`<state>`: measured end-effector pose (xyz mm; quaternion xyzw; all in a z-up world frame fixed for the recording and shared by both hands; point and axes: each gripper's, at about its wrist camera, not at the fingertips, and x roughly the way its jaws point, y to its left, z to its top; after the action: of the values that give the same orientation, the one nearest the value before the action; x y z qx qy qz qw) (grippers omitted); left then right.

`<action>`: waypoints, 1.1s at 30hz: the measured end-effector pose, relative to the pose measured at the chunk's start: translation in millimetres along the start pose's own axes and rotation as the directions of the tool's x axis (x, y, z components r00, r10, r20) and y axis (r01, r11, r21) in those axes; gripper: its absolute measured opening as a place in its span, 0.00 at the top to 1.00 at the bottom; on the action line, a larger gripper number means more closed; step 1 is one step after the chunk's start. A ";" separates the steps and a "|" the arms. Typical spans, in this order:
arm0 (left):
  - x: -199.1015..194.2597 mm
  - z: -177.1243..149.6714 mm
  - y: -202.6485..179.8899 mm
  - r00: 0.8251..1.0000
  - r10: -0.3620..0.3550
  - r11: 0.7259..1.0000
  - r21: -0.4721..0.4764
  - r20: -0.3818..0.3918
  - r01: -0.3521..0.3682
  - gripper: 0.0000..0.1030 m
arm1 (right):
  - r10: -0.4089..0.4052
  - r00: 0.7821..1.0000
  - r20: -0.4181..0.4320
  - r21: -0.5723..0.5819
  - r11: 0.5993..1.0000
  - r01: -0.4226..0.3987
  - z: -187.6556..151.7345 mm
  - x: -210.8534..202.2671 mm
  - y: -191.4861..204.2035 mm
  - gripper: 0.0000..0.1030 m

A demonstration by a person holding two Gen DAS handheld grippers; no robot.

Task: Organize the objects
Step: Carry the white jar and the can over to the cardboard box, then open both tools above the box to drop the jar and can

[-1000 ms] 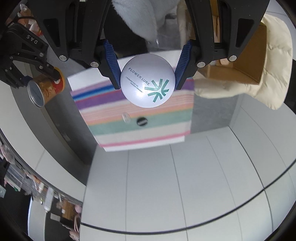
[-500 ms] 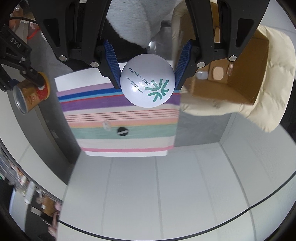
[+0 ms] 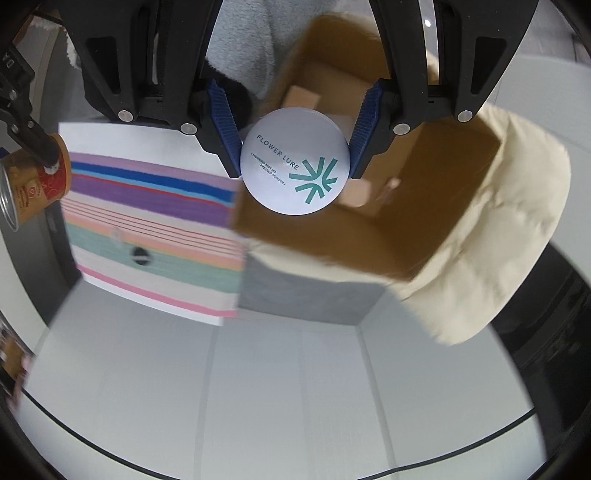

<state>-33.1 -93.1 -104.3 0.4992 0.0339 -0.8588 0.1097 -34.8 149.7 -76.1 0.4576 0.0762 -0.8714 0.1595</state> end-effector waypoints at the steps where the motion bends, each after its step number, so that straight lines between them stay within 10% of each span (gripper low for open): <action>1: 0.4 -2.1 11.8 1.000 0.015 1.000 -0.019 0.000 -0.015 0.43 | 0.011 1.000 0.000 -0.017 1.000 -0.011 2.9 2.7 10.6 0.45; 13: 4.8 -22.0 114.6 0.992 0.126 0.975 -0.181 -0.020 -0.127 0.43 | 0.157 0.987 -0.039 -0.239 0.957 -0.162 23.7 32.7 146.8 0.45; 26: 16.4 -20.9 127.1 0.996 0.089 0.978 -0.189 -0.007 -0.088 0.34 | 0.199 0.978 -0.061 -0.259 0.943 -0.208 26.7 55.0 180.6 0.45; 30: 13.4 -20.3 122.1 0.993 0.120 0.975 -0.187 0.002 -0.117 0.06 | 0.203 0.978 -0.040 -0.243 0.948 -0.207 28.8 53.9 177.4 0.09; 33: 12.8 -20.5 122.8 0.995 0.101 0.976 -0.195 0.005 -0.098 0.06 | 0.195 0.981 -0.018 -0.247 0.950 -0.193 30.1 51.7 175.4 0.09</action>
<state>5.6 -211.2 -119.3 0.4810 0.0918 -0.8485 0.2008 -24.6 -33.9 -99.2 0.4367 0.1384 -0.8366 0.3004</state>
